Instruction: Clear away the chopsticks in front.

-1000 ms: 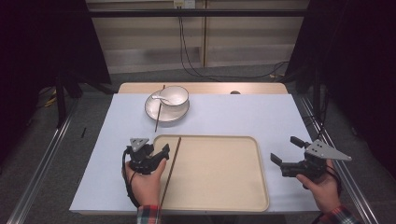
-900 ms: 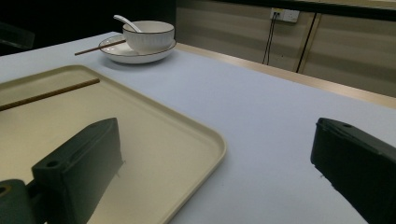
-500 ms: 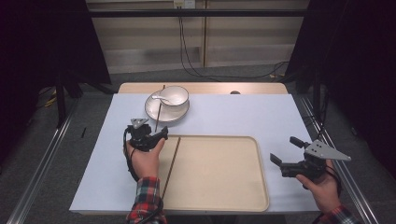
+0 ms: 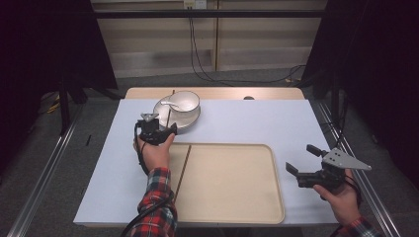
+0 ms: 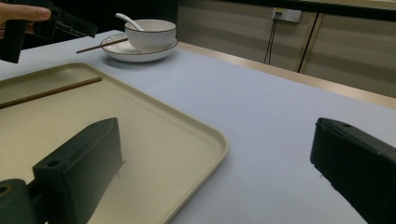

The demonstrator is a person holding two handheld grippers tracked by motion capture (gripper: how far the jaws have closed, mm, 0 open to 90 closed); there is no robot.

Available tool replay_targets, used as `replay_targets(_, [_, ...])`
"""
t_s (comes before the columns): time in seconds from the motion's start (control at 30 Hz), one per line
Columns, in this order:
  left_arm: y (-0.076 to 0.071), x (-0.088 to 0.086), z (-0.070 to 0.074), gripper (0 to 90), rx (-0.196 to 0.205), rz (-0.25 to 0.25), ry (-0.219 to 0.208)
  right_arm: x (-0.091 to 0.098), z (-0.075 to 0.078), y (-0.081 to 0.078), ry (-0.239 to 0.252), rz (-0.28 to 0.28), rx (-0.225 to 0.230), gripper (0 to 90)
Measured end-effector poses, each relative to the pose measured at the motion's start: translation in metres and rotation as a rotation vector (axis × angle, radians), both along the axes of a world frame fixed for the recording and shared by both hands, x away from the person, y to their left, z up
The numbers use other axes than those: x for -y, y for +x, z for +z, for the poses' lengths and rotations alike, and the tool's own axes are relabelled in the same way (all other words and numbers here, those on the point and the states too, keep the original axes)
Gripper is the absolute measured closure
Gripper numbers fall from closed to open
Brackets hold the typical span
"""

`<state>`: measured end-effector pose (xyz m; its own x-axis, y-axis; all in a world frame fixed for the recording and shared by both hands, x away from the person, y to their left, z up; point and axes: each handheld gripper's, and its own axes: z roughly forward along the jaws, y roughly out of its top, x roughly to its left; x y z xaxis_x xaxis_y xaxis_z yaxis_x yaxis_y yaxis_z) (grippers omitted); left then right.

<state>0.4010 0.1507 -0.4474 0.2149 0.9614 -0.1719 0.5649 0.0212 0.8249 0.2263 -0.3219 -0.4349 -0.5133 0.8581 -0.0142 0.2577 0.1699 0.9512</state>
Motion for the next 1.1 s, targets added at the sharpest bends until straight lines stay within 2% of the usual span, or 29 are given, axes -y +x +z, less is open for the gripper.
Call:
replay_targets(0.07, [0.004,0.002,-0.001,30.3,0.001,-0.001,-0.002,0.000,0.000,0.000,-0.006,0.003,0.001,1.7])
replay_targets(0.23, [0.015,0.000,-0.004,31.8,0.010,0.006,0.038,-0.001,0.000,-0.001,-0.009,0.011,0.009,2.0])
replay_targets(0.33, [0.020,-0.002,-0.006,35.4,0.016,0.013,0.056,-0.002,0.000,-0.001,-0.010,0.009,0.008,2.0])
replay_targets(0.4, [0.024,-0.003,-0.009,40.2,0.006,0.018,0.073,-0.002,0.000,-0.001,-0.010,0.005,0.004,2.0])
replay_targets(0.6, [0.034,-0.006,-0.014,48.1,-0.004,0.004,0.102,-0.002,-0.001,0.000,-0.014,0.013,0.006,2.0])
replay_targets(1.1, [0.054,0.004,-0.023,68.3,-0.051,-0.019,0.123,-0.003,-0.003,0.000,-0.024,0.018,-0.011,2.0])
